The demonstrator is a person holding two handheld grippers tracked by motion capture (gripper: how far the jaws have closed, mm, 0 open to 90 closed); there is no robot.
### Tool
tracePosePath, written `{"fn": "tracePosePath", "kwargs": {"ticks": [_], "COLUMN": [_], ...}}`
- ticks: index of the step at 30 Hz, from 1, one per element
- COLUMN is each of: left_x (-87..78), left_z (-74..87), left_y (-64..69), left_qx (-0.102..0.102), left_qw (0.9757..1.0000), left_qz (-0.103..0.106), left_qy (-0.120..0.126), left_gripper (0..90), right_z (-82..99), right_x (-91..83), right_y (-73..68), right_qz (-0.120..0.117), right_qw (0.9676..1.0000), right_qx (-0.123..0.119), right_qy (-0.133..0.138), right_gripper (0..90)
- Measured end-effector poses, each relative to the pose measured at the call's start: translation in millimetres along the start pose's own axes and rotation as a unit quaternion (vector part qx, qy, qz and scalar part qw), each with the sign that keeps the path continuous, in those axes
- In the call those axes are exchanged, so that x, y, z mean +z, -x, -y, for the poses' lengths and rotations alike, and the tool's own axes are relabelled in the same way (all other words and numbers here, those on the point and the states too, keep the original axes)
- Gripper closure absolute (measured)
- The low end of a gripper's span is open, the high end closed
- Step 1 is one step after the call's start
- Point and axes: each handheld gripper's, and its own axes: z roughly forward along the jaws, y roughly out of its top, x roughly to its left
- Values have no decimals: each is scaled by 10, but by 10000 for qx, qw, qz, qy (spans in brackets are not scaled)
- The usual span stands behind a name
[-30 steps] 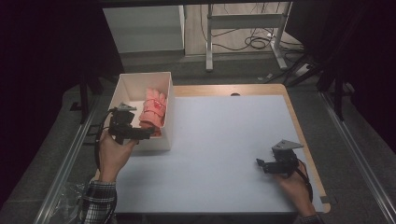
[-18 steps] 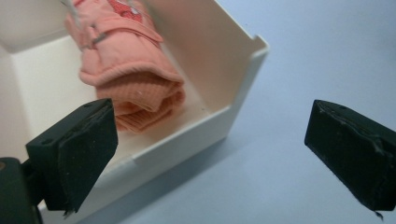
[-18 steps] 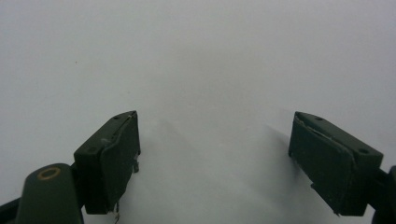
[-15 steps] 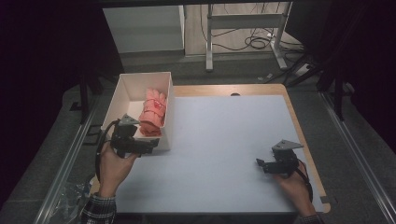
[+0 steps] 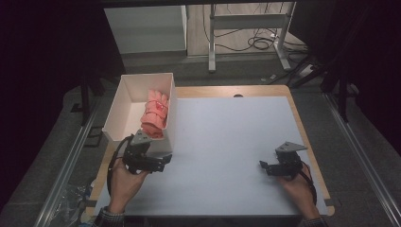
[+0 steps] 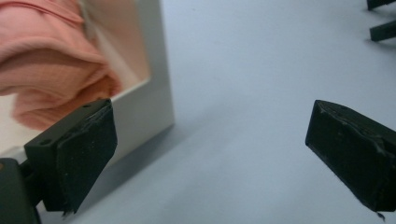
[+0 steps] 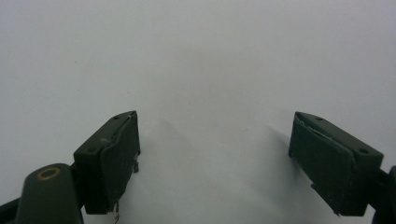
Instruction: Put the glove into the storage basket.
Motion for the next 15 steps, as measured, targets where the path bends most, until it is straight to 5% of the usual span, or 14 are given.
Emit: {"fn": "tracePosePath", "kwargs": {"ticks": [10,15], "left_x": [358,619], "left_z": [195,363], "left_y": [184,228], "left_qx": [230,372], "left_qw": [9994,9986], "left_qz": [271,265], "left_qy": [-28,-267], "left_gripper": [12,5], "right_z": [0,0], "right_x": [0,0], "right_y": [0,1], "right_qz": [-1,-1], "right_qw": [10000,10000], "right_qx": [3,0], "right_qy": [-1,-1], "right_gripper": [168,168]}}
